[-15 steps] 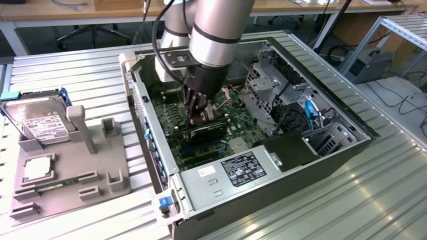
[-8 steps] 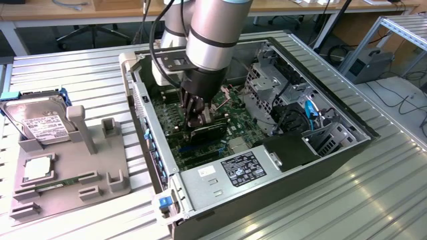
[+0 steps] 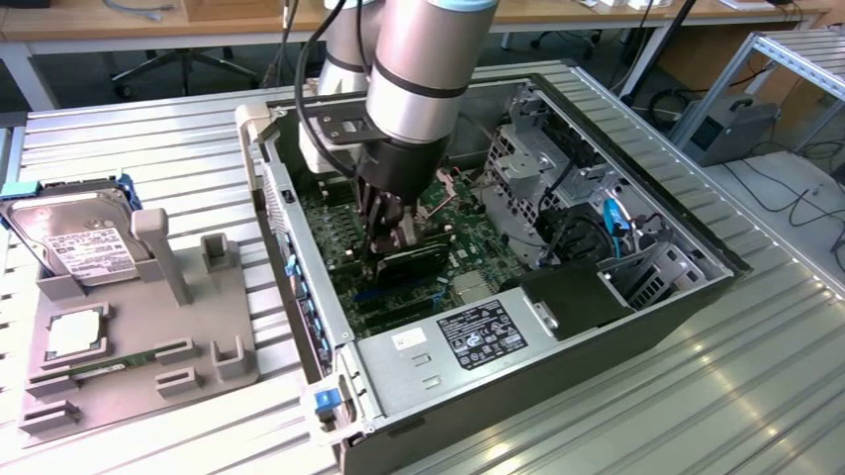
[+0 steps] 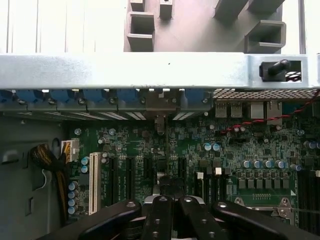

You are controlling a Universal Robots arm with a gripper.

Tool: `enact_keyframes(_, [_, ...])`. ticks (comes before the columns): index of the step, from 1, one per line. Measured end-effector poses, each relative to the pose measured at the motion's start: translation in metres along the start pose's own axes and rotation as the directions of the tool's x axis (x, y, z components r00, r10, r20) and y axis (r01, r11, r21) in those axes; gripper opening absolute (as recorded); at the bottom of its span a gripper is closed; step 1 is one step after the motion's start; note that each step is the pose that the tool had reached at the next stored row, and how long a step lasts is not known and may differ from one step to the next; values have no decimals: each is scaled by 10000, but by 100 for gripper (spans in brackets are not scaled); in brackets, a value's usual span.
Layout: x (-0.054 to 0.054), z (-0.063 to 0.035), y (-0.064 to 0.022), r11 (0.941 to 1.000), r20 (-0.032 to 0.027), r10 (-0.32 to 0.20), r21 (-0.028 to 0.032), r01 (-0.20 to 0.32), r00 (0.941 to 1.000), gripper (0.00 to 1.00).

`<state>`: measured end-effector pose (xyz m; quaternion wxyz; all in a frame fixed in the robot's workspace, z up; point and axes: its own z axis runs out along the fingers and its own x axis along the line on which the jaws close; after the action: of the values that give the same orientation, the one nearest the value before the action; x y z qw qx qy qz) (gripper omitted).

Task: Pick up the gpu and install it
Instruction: 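Press down on the gpu until it lock into place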

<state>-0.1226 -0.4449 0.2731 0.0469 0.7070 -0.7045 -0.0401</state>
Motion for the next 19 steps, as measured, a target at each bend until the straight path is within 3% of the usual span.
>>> enact_keyframes(11, [0, 30, -1, 10000, 5, 1, 3, -1, 10000, 11])
enact_keyframes(19, [1, -82, 12, 10000, 4, 1, 2, -1, 10000, 11])
